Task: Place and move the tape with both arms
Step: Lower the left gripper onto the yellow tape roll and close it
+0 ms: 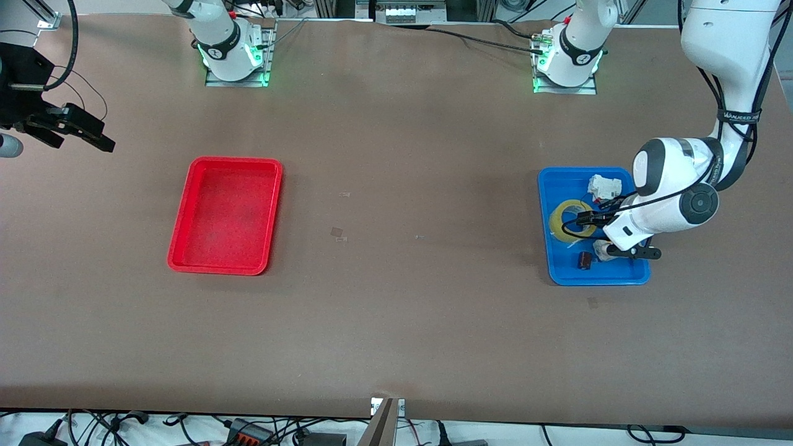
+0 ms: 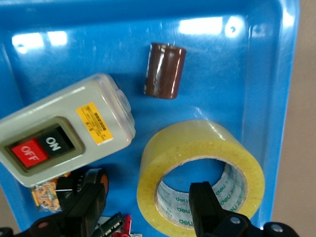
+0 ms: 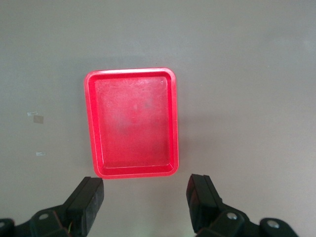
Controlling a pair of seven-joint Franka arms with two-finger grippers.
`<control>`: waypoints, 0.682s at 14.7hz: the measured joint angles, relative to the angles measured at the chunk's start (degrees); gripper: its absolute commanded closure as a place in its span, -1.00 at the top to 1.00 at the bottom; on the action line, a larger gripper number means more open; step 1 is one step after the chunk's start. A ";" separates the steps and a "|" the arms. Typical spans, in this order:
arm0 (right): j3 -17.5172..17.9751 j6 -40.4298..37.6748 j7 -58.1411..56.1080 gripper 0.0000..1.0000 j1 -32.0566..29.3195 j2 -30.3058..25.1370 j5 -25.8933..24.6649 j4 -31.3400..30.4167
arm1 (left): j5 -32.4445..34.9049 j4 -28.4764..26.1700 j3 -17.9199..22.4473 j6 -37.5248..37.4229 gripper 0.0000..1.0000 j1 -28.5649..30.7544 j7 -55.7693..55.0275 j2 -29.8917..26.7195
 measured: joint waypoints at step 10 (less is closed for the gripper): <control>0.01 0.31 0.00 0.97 0.01 0.14 0.00 0.00 | 0.00 -2.97 -0.09 4.23 0.55 0.00 0.00 1.55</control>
